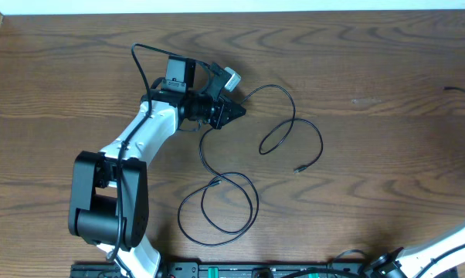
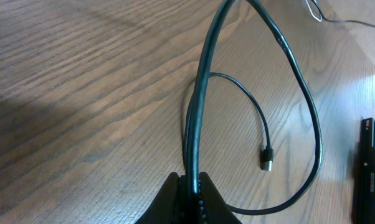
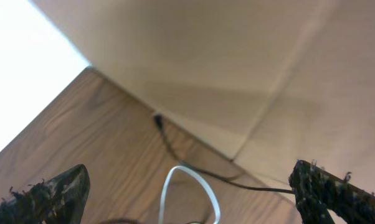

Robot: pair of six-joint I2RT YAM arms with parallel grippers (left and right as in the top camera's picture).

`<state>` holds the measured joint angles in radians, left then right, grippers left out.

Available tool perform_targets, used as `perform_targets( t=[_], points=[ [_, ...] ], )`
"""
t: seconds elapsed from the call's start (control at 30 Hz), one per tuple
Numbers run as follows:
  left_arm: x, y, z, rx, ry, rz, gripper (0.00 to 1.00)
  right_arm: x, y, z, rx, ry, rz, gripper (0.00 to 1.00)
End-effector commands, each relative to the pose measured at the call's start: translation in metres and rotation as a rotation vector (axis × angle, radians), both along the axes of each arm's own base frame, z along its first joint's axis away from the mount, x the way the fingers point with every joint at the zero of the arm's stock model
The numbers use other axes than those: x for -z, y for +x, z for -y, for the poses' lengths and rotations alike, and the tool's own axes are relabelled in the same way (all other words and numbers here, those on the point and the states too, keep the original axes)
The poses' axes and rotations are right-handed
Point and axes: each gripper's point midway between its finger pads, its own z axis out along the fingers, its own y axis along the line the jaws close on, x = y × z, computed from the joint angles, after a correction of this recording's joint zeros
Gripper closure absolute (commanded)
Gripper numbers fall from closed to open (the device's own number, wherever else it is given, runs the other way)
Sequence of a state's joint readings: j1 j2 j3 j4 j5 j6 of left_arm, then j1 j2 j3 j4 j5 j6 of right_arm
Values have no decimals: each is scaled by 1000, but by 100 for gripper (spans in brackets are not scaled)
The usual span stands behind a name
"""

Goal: Untangle cables

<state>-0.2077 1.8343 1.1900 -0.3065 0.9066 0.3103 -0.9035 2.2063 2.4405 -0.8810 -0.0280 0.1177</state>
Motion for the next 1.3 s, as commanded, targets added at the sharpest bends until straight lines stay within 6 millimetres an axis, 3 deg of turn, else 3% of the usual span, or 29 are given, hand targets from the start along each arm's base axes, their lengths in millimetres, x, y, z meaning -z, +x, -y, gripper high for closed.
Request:
perform_targets(
  t=[0.0,0.1,0.13,0.23,0.27,0.4,0.53,0.73,0.83,0.9,1.0,1.17,1.2,1.27],
  points=[
    [-11,2,1,-10,-8,15,92,2,38,-38,-141,27,5,1],
    [-14,2,2,-21,-24,-7,93,5,72,-79,-288,66,22,1],
    [-20,2,2,-39,-33,-18,93,8,92,-109,-356,87,15,1],
    [-38,2,2,-61,-50,-6,93,16,115,-153,-459,101,-34,1],
    [-51,2,0,-90,-51,9,93,22,125,-182,-519,113,-68,1],
    [-86,1,-10,-181,-41,48,92,36,141,-245,-617,152,-148,1],
    [-117,-19,-15,-203,-57,56,93,51,145,-311,-723,214,-233,1],
    [-128,-44,-26,-234,-12,26,93,78,126,-411,-887,312,-412,1],
    [-113,-42,-41,-307,84,7,83,93,107,-462,-1018,339,-533,1],
    [-100,-40,-54,-363,164,-9,83,106,88,-502,-1153,348,-627,1],
    [-86,-42,-70,-418,258,-34,92,123,60,-549,-1305,346,-761,1],
    [-71,-55,-84,-446,351,-98,92,149,14,-614,-1491,332,-944,1],
    [-68,-57,-88,-451,376,-105,90,154,6,-625,-1515,330,-971,1],
    [-62,-59,-100,-484,442,-110,73,166,-15,-648,-1568,320,-1046,1]
  ],
)
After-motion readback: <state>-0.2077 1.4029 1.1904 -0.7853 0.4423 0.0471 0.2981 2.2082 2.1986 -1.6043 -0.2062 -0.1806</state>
